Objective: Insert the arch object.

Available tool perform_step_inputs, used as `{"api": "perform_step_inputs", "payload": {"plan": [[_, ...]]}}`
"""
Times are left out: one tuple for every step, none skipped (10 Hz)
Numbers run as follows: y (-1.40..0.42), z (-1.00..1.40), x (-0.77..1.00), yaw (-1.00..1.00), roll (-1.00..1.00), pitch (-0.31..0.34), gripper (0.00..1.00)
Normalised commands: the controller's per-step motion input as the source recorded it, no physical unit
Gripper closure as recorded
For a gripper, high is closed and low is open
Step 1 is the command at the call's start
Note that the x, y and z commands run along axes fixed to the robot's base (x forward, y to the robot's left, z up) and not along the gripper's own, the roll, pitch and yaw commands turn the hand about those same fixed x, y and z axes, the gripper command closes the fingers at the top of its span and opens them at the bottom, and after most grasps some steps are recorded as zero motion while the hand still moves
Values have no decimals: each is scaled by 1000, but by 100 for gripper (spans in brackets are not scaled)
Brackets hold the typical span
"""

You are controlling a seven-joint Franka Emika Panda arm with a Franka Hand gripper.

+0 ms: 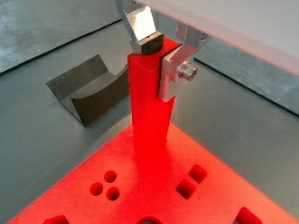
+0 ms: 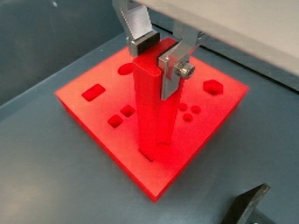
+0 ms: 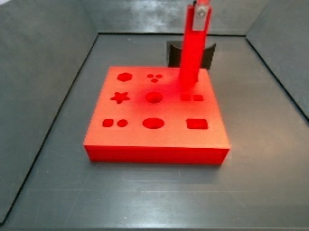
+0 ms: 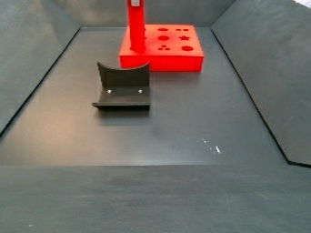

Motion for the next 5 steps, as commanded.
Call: {"api": "perform_step_inputs", "payload": {"plan": [[0,-49,-60,-29,-6,0,100],[0,-117,0,0,0,-44,100],[-63,-100,0,0,77,-44,100],[0,-26,0,0,0,0,100],[-20,-606,34,0,59,-59,100]]}}
